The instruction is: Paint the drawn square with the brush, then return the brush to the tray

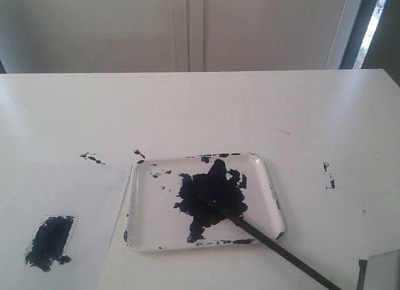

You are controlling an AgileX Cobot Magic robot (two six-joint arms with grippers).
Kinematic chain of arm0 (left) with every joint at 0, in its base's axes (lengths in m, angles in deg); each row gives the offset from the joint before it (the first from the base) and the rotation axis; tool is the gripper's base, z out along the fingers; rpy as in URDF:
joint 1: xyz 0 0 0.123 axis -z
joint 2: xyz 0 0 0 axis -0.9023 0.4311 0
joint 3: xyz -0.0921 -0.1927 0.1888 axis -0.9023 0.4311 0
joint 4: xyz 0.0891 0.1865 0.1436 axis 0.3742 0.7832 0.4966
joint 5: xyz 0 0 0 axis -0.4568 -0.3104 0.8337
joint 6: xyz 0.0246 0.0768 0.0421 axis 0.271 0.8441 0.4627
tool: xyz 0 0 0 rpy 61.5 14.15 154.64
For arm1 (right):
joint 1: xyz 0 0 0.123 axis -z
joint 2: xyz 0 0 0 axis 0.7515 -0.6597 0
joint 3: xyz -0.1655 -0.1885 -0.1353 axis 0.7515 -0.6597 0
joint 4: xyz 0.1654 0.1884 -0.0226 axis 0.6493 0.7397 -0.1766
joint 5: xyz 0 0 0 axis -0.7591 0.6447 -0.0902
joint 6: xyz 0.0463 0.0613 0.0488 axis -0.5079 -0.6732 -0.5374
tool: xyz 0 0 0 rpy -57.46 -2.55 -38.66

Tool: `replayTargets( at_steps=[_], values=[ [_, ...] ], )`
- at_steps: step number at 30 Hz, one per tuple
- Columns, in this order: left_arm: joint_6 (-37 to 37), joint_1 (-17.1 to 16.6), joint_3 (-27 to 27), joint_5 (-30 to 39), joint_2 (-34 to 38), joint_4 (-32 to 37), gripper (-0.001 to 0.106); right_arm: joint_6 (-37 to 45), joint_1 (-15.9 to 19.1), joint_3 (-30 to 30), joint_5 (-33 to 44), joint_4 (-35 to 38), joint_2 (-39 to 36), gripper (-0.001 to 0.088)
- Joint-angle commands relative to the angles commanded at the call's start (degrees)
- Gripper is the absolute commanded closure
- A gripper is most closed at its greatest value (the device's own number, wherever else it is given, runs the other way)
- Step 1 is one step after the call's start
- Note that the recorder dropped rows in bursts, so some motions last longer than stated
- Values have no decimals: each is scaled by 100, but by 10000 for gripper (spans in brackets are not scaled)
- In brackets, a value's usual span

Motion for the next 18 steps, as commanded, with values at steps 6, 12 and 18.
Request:
replayTargets(
  at_steps=[6,12,18],
  values=[
    [0,0,0,0,0,0,1053,0,0,0,0,0,0,868],
    [0,0,0,0,0,0,1053,0,0,0,12,0,382,868],
    [0,0,0,0,0,0,1053,0,54,0,23,0,1090,868]
  ],
)
